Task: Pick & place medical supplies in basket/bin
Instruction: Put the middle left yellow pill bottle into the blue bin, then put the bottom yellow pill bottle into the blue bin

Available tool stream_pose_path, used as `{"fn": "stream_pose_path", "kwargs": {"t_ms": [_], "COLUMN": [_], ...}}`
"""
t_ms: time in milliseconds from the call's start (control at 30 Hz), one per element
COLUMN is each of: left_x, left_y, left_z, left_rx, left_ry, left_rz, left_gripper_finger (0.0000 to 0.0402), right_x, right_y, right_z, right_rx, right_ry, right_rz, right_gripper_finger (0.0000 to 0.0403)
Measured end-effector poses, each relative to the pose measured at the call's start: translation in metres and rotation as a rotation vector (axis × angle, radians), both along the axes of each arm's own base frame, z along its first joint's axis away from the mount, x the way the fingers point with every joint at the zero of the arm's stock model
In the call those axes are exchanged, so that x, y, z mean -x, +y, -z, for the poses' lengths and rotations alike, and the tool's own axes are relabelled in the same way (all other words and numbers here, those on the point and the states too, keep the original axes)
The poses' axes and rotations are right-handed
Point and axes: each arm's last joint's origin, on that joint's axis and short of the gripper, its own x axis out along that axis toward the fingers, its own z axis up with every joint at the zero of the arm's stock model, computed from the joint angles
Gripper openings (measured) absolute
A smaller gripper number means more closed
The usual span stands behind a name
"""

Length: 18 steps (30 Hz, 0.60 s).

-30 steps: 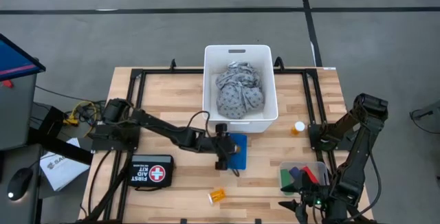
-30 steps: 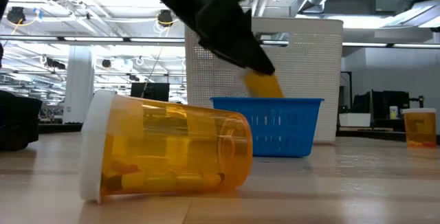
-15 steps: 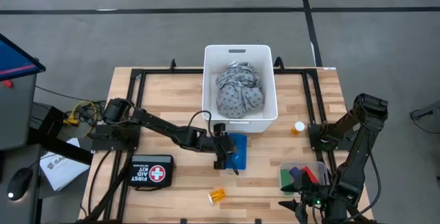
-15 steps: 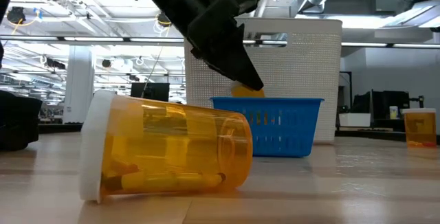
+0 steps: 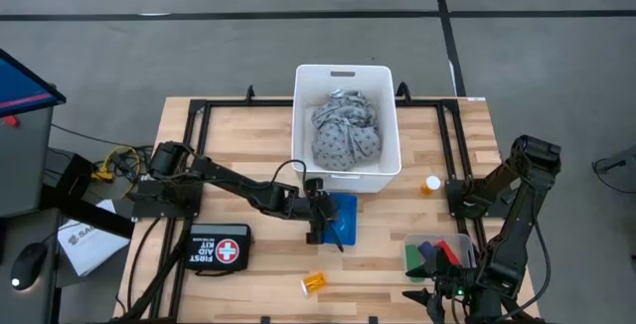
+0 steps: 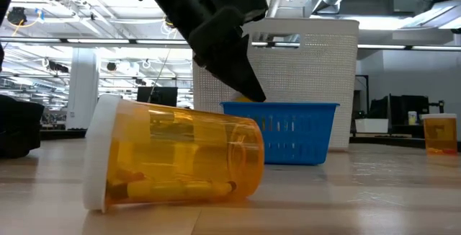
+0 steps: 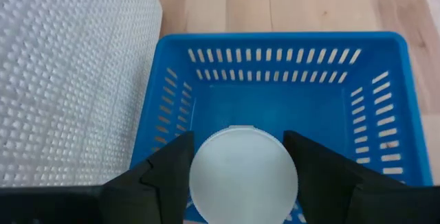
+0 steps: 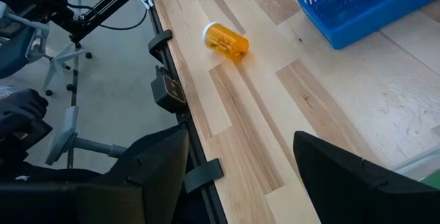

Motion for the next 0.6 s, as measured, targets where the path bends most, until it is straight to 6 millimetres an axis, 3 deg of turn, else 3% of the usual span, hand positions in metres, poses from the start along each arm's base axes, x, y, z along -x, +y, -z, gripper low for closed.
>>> {"fn": "stream_pose_path", "kwargs": {"t_ms": [133,433,600], "left_x": [0.0004,-0.0013,-0.0022], "left_y": [0.0002,-0.0005,-0.0007], "left_z": [0.0004,-0.0013,-0.0021], "left_rx": [-0.002,-0.020,-0.027], "left_ry": [0.006,-0.017,-0.028], "left_rz": [-0.001,0.012,0.017], "left_gripper_finger": [0.0207,0.0278,0.0290], "right_x": [0.0000,0.0000,0.0000], "right_y": [0.0000,0.0000,0.0000], "right_z": [-0.0001,0.0000,-0.0001], "right_rx": [0.000,0.002,0.004], "right_ry": [0.000,0.000,0.000], "right_rz": [0.000,-0.002,-0.004], "right_gripper_finger": [0.0260,0.0260,0.0260]}}
